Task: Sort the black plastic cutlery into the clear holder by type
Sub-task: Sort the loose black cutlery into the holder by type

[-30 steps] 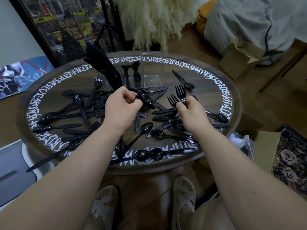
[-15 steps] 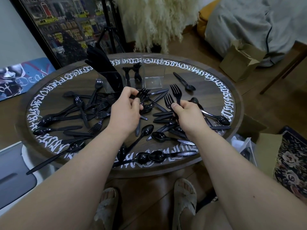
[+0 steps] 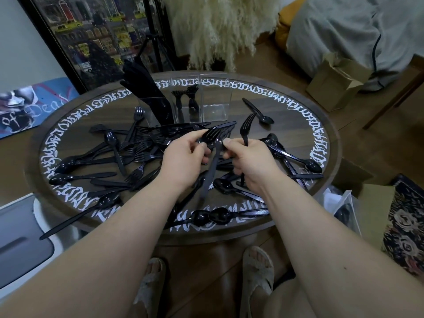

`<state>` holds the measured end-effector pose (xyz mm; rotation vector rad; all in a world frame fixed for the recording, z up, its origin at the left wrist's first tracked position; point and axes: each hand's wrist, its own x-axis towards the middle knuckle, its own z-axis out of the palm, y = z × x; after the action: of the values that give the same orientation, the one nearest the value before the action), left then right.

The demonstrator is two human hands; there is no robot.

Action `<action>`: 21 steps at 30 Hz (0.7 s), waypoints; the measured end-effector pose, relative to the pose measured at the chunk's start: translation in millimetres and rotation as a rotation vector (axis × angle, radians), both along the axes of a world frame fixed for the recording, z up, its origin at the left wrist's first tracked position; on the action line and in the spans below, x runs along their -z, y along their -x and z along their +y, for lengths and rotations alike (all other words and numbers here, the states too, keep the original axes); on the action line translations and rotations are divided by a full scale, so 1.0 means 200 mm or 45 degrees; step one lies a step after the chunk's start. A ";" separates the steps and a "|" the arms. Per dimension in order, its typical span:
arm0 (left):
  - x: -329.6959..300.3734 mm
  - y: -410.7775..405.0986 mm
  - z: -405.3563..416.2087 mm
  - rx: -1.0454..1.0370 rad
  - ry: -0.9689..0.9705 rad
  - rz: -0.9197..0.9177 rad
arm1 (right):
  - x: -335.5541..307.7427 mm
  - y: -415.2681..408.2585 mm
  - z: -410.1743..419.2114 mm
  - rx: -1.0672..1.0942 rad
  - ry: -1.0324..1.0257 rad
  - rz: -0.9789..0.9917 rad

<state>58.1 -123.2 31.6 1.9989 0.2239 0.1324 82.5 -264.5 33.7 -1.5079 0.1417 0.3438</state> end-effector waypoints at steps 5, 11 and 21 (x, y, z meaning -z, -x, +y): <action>-0.01 0.01 -0.01 0.052 0.033 0.022 | 0.00 0.01 0.01 0.063 -0.046 -0.022; -0.02 0.02 -0.03 0.169 0.032 0.092 | -0.01 0.02 0.01 0.093 0.130 -0.252; -0.03 0.03 0.02 0.388 -0.218 0.219 | 0.00 0.01 -0.01 0.156 0.234 -0.276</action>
<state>51.2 -120.0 37.7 2.1909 0.0148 -0.2223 81.5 -266.5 32.8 -1.6990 0.0953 0.0689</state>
